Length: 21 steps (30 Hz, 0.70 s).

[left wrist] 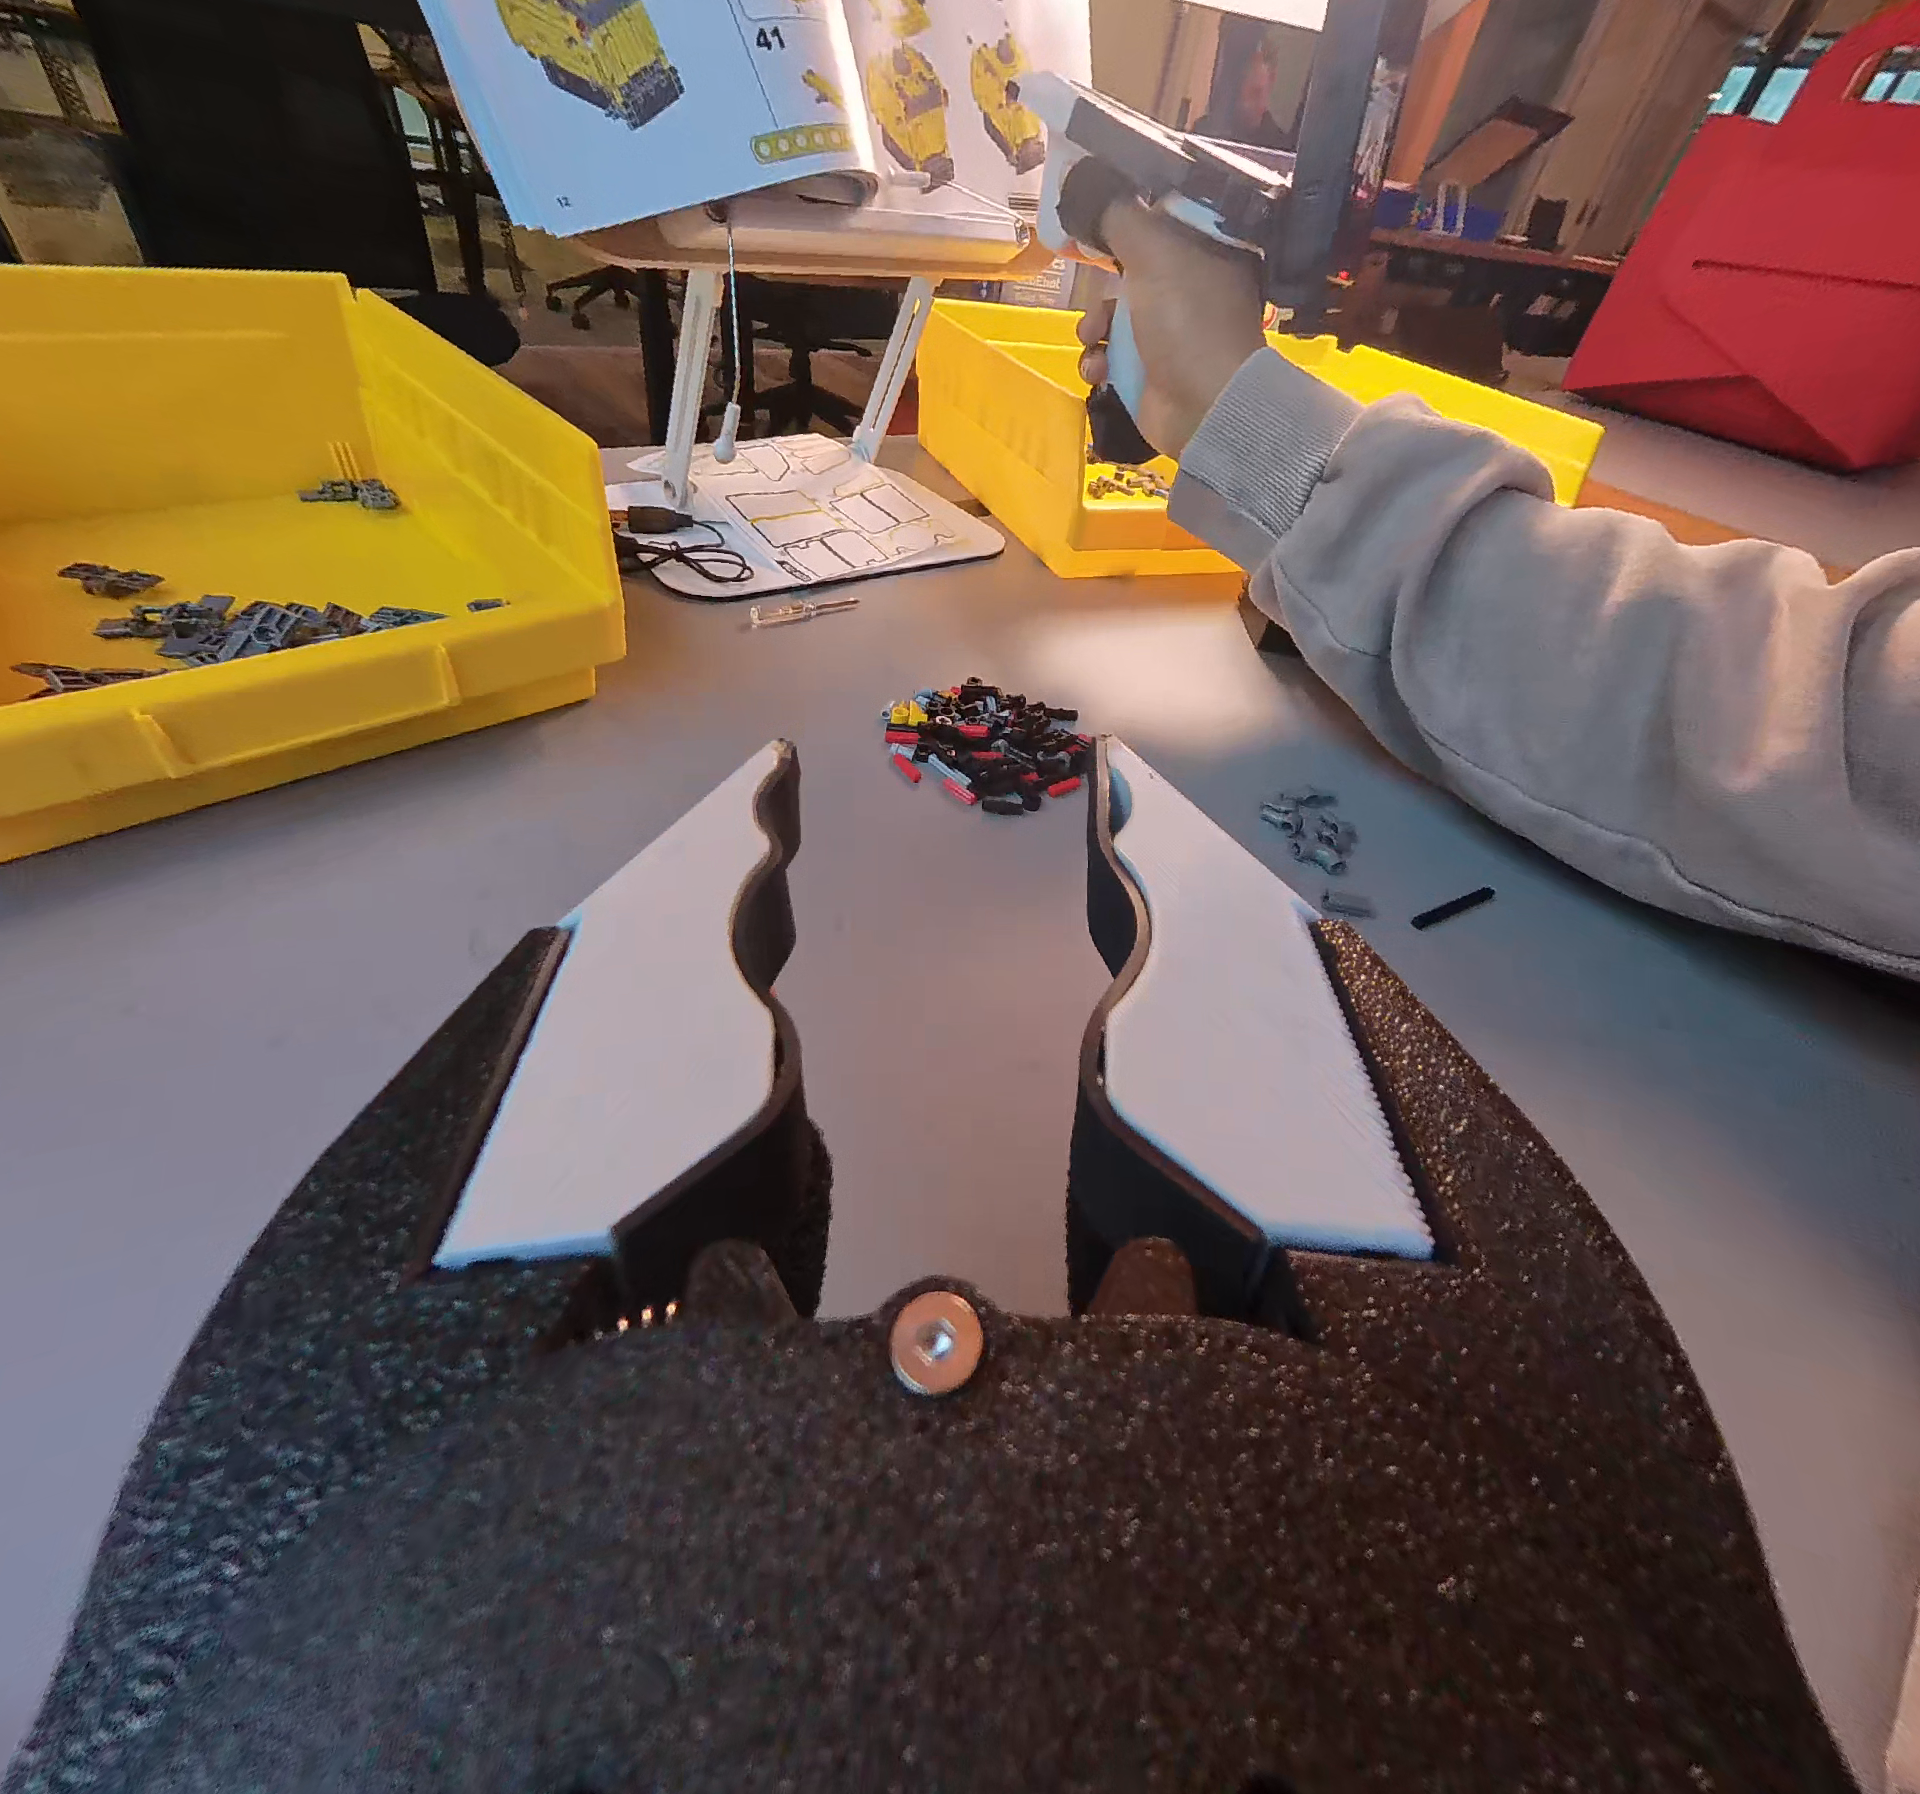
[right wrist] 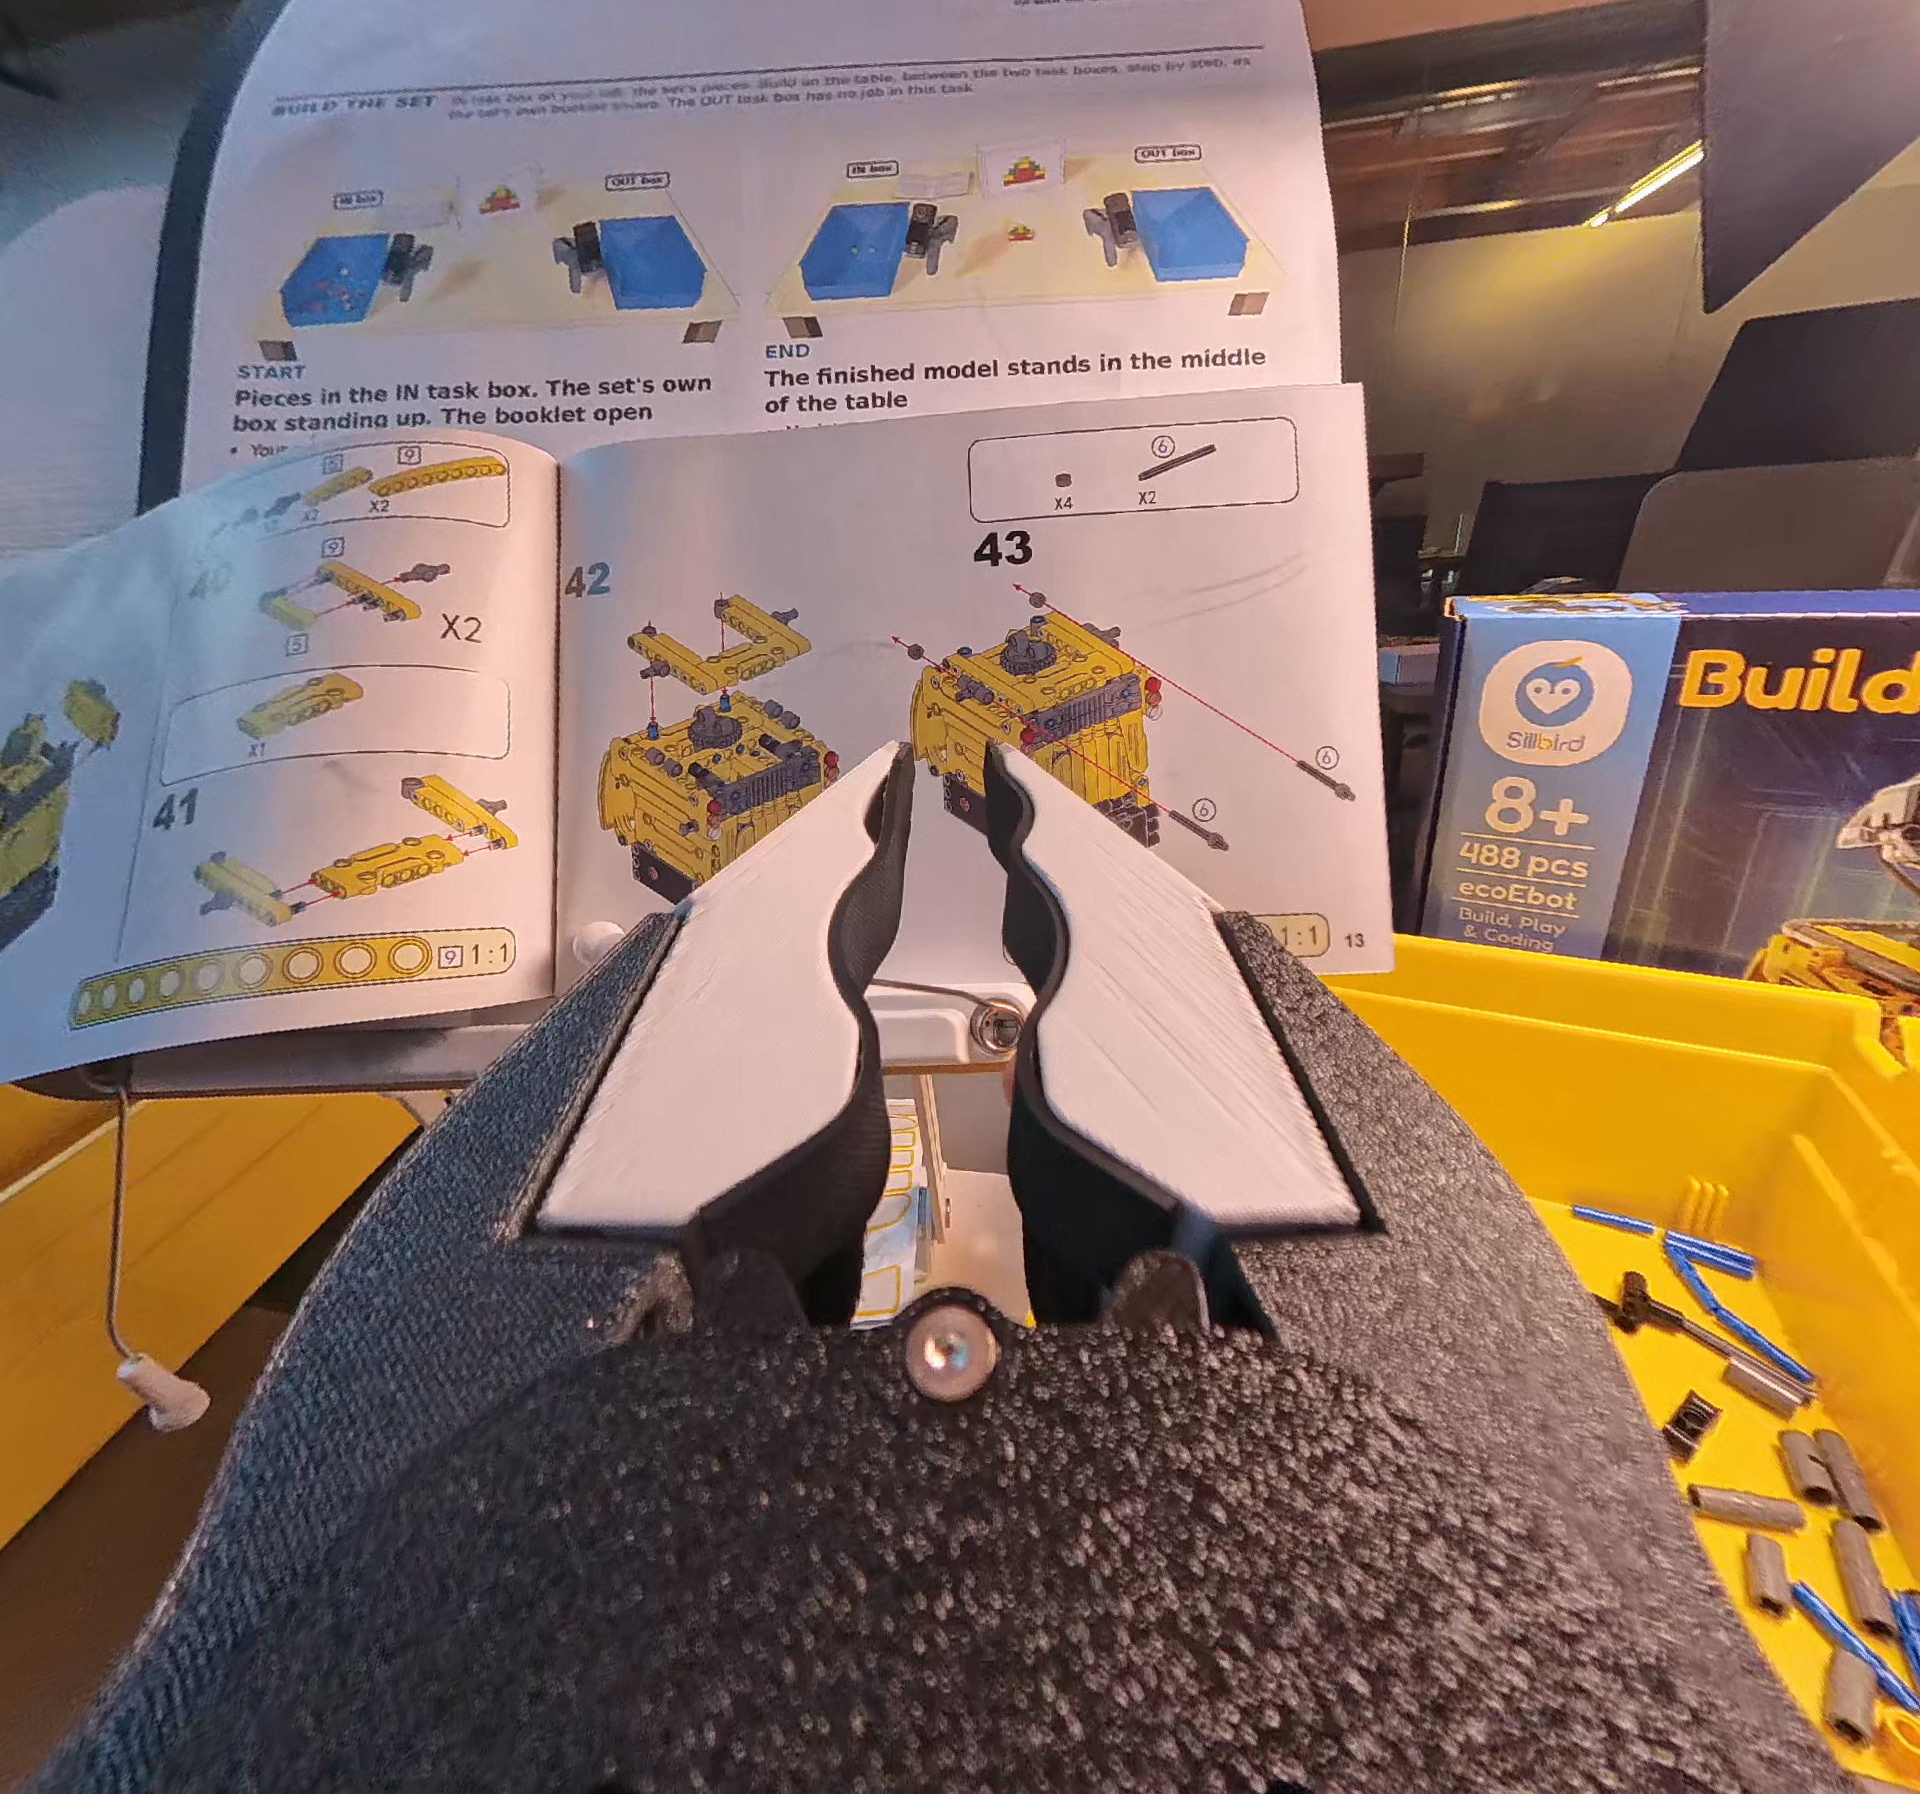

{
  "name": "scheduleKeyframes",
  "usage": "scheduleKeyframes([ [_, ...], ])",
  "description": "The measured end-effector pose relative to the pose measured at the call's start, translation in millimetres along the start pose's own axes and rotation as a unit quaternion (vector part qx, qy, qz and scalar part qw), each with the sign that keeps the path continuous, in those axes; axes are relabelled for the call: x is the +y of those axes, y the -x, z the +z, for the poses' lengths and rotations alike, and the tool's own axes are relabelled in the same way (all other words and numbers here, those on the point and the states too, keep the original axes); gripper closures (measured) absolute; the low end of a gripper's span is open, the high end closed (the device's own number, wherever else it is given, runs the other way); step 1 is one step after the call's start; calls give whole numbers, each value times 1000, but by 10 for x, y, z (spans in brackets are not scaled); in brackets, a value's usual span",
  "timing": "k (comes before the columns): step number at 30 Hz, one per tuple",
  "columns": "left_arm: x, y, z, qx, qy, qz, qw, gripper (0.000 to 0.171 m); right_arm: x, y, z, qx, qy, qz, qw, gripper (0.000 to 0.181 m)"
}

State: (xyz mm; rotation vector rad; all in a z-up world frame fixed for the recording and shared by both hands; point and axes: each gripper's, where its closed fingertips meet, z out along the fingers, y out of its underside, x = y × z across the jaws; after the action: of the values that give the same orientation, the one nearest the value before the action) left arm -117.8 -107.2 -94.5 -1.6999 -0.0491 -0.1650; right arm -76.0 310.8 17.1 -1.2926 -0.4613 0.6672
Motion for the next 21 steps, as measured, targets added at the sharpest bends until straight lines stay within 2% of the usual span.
scheduleKeyframes([
  [7, 39, -37, 29, 0, 11, 15, 1000, 118, 9, 110, -26, -10, 4, -9, 1000, 169],
  [15, 66, -50, 60, 0, 18, 20, 1000, 119, 46, 403, -22, -51, 7, -35, 998, 171],
  [21, 77, -45, 74, -1, 21, 19, 1000, 120, 79, 585, 58, -73, 19, -57, 996, 180],
])
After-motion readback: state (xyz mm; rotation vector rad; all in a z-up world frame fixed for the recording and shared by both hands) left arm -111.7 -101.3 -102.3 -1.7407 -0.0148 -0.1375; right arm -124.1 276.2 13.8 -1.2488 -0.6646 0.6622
